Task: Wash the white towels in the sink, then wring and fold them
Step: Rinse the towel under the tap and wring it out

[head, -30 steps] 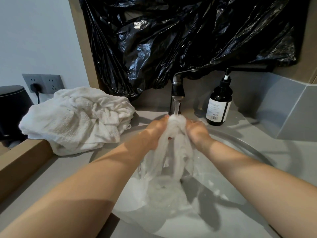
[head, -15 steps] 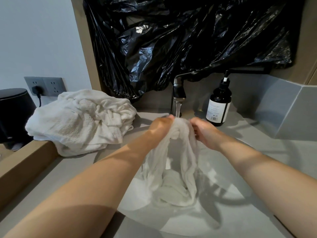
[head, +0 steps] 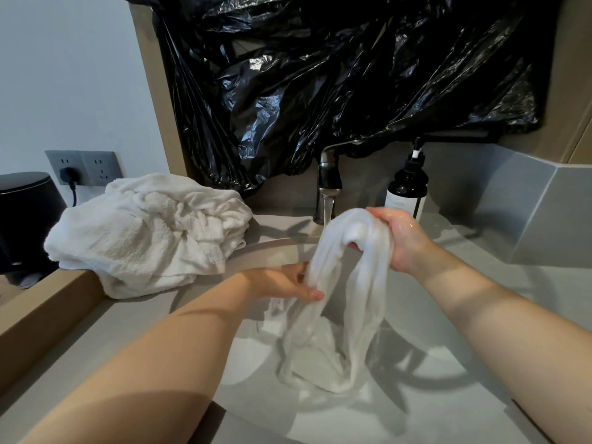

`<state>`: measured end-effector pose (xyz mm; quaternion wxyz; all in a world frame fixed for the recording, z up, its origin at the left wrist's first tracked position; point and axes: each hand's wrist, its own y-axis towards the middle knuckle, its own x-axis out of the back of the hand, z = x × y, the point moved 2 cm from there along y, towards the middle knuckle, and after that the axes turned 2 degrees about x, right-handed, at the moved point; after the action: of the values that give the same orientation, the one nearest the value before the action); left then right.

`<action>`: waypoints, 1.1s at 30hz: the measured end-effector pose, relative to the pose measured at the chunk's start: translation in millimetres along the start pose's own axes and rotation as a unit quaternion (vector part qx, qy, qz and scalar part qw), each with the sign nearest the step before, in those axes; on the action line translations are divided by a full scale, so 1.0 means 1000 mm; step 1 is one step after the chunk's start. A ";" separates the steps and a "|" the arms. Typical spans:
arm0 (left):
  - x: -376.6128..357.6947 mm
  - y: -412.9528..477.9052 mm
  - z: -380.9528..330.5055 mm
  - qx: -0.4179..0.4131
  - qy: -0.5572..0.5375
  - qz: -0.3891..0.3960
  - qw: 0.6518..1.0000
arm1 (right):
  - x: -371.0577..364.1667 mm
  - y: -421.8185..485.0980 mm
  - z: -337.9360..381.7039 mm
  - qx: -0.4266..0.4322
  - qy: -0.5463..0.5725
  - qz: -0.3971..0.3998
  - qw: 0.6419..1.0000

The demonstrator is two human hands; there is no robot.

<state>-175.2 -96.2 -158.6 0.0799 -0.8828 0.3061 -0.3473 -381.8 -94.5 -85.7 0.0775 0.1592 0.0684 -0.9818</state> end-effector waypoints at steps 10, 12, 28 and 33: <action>0.026 0.007 0.003 -0.032 -0.393 -0.169 0.903 | 0.031 0.007 -0.009 -0.123 -0.170 -0.029 0.977; 0.026 0.004 -0.006 -0.021 -0.443 -0.152 0.883 | 0.031 0.009 -0.025 -0.174 -0.193 0.023 0.965; 0.000 0.024 -0.033 0.033 -0.509 -0.159 0.845 | -0.037 0.017 -0.052 0.161 -0.321 -0.150 0.921; -0.001 0.017 -0.042 0.024 -0.526 -0.147 0.837 | -0.035 0.025 -0.060 0.137 -0.442 -0.151 0.873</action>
<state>-212.3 -106.0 -133.8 0.1982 -0.9649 0.0761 0.1545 -326.7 -104.5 -133.9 -0.0726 -0.2950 -0.0847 -0.9490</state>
